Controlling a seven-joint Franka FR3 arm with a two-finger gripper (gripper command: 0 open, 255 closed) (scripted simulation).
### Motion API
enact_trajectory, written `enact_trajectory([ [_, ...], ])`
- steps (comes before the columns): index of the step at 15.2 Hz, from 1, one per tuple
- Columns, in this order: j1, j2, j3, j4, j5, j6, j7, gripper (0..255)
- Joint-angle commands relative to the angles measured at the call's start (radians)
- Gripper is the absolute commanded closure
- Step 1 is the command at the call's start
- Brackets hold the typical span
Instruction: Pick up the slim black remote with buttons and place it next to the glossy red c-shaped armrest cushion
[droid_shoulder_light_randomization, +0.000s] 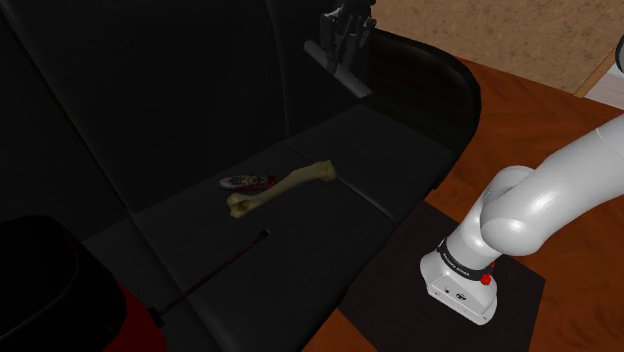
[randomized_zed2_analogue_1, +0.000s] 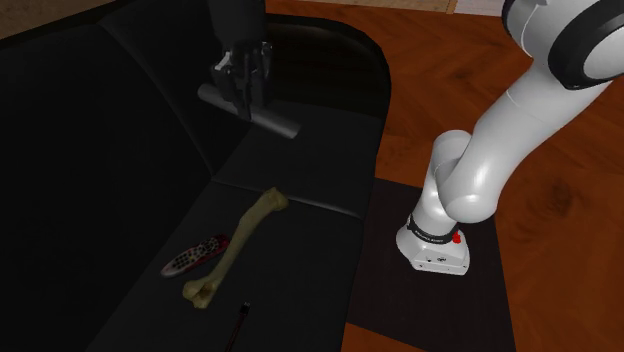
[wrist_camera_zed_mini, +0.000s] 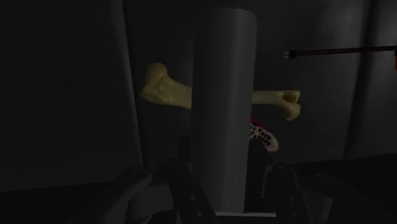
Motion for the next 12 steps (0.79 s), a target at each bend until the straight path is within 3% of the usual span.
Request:
enact_trajectory([
  [1,0.016,-0.022,0.027,-0.024,0.01,0.008,0.043,255],
  [12,0.103,-0.045,0.213,-0.028,0.064,0.025,0.313,255],
])
